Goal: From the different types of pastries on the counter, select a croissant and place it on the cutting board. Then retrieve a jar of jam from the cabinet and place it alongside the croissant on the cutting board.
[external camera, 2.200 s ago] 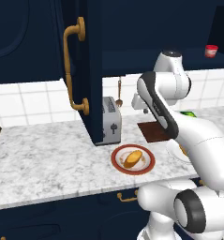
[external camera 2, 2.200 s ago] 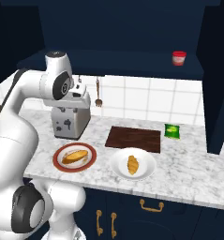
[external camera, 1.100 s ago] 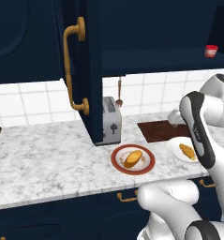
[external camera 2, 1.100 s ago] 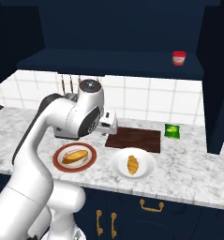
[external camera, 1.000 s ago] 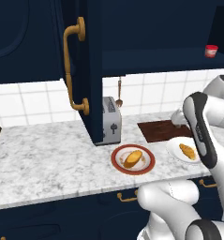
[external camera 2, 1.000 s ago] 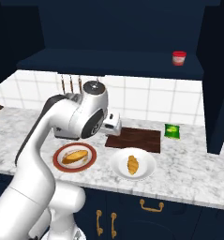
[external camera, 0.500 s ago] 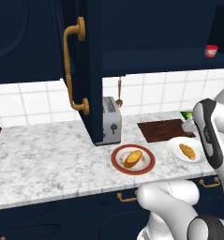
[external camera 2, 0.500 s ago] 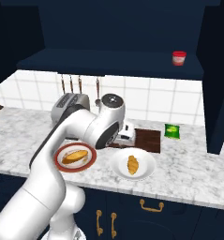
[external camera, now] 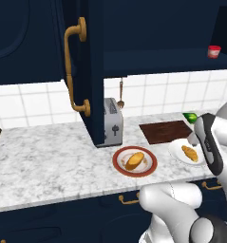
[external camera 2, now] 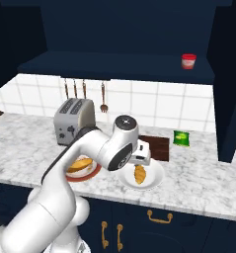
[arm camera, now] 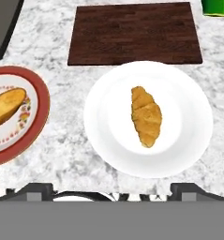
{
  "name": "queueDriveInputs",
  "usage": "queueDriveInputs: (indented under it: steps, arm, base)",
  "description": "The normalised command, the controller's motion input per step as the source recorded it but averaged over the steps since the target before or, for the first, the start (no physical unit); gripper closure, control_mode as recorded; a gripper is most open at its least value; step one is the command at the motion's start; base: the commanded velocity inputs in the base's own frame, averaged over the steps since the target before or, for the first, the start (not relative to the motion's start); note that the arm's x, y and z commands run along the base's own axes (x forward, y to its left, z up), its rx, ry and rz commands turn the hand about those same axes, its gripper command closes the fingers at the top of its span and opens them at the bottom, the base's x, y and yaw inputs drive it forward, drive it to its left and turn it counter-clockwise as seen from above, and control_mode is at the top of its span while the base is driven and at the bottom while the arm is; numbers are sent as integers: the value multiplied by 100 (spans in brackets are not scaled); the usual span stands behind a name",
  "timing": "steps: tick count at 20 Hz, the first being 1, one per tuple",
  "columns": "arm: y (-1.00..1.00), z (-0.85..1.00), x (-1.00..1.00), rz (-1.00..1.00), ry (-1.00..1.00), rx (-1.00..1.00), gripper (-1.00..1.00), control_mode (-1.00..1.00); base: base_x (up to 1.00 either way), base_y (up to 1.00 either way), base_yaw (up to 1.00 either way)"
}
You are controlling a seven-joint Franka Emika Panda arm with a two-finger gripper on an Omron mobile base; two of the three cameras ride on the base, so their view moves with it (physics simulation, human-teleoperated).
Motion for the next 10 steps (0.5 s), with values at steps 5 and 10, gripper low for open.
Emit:
queueDriveInputs:
  steps: [5,10]
  arm:
    - [-9,-30,34,0,0,0,-100,-100]
    - [-22,-39,36,0,0,0,-100,-100]
  base:
    - [0,0,0]
    - [0,0,0]
